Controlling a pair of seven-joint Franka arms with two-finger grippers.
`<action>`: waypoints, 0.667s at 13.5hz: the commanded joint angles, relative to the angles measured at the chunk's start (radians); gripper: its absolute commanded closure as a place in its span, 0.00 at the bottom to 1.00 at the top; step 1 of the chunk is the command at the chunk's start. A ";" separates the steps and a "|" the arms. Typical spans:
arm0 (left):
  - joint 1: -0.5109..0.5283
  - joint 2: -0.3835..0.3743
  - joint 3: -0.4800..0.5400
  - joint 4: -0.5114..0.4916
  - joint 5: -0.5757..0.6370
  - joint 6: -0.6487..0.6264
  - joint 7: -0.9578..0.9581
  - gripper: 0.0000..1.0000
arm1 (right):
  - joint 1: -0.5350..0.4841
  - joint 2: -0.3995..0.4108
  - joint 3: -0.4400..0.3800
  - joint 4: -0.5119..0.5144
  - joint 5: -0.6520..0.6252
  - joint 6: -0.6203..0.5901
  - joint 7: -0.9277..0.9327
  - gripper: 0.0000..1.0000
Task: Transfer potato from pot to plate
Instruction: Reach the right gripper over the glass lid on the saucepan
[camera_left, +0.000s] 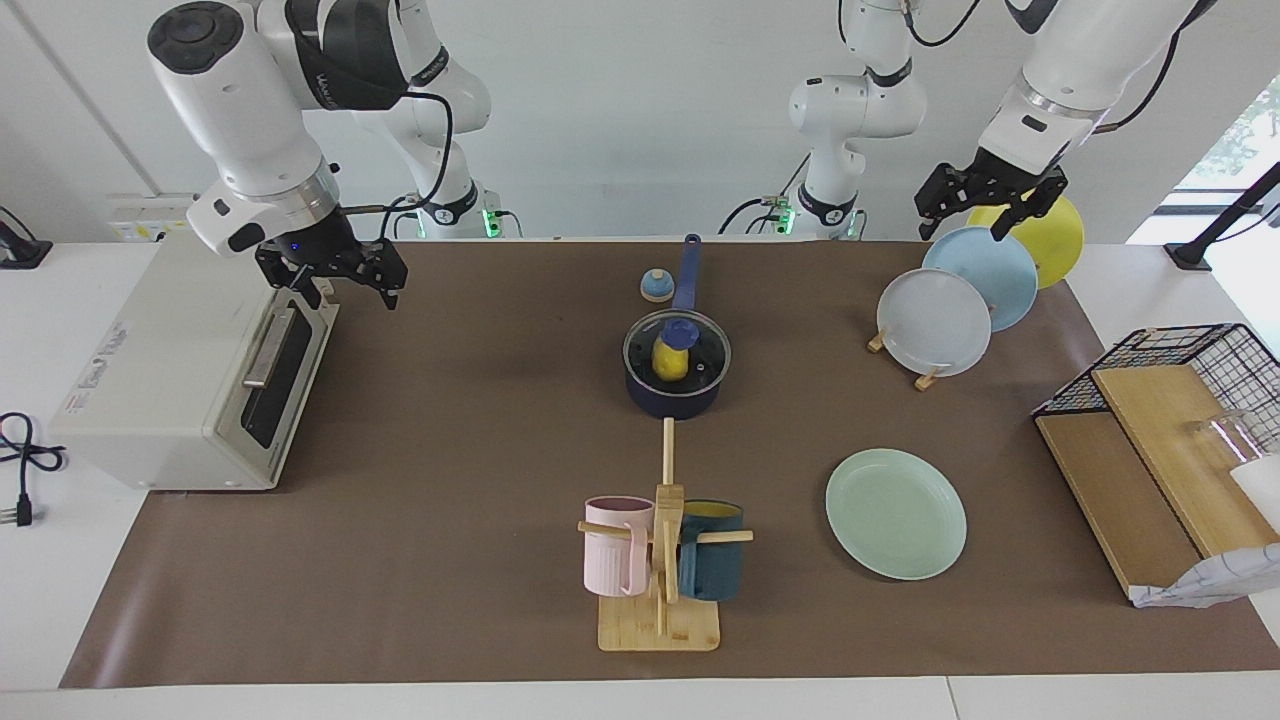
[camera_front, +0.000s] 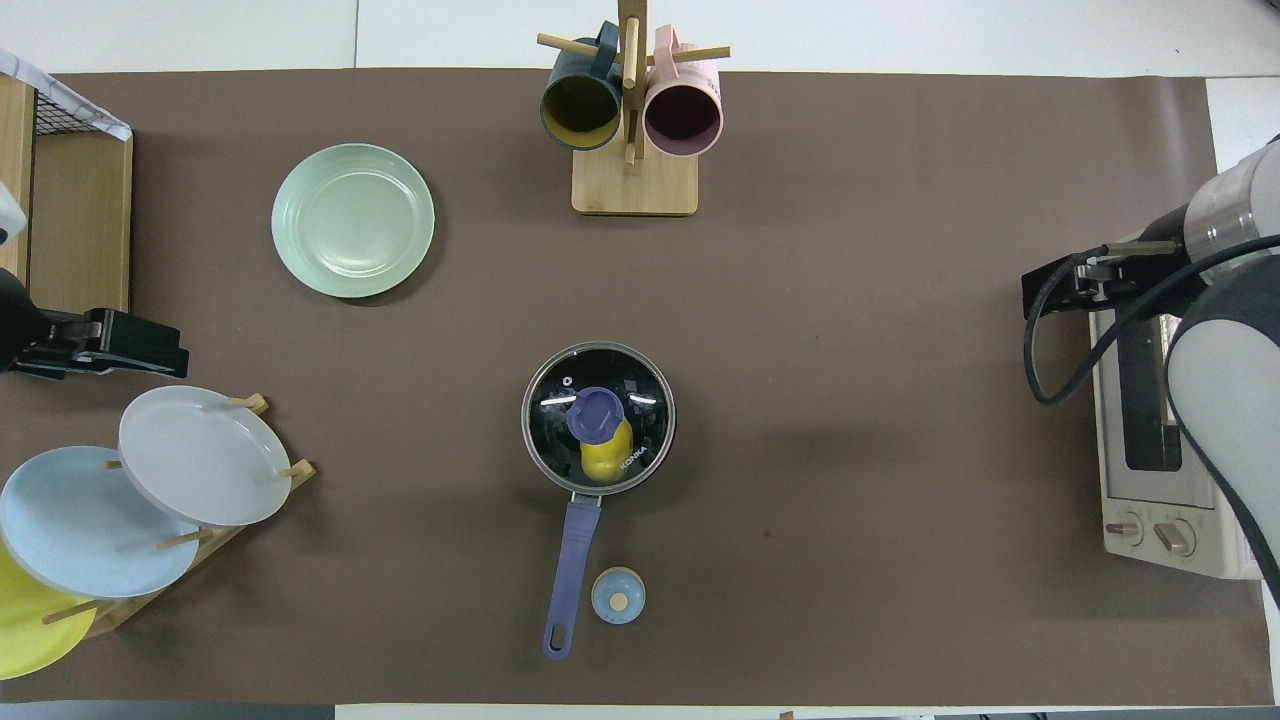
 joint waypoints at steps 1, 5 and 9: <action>0.008 -0.025 -0.005 -0.032 0.011 0.039 -0.004 0.00 | -0.002 -0.021 -0.002 -0.026 0.008 0.022 -0.026 0.00; 0.011 -0.025 -0.004 -0.033 0.011 0.055 0.002 0.00 | -0.001 -0.024 0.000 -0.026 0.008 0.008 -0.022 0.00; 0.010 -0.025 -0.004 -0.036 0.012 0.073 -0.003 0.00 | 0.005 -0.042 0.006 -0.070 0.010 0.025 -0.036 0.00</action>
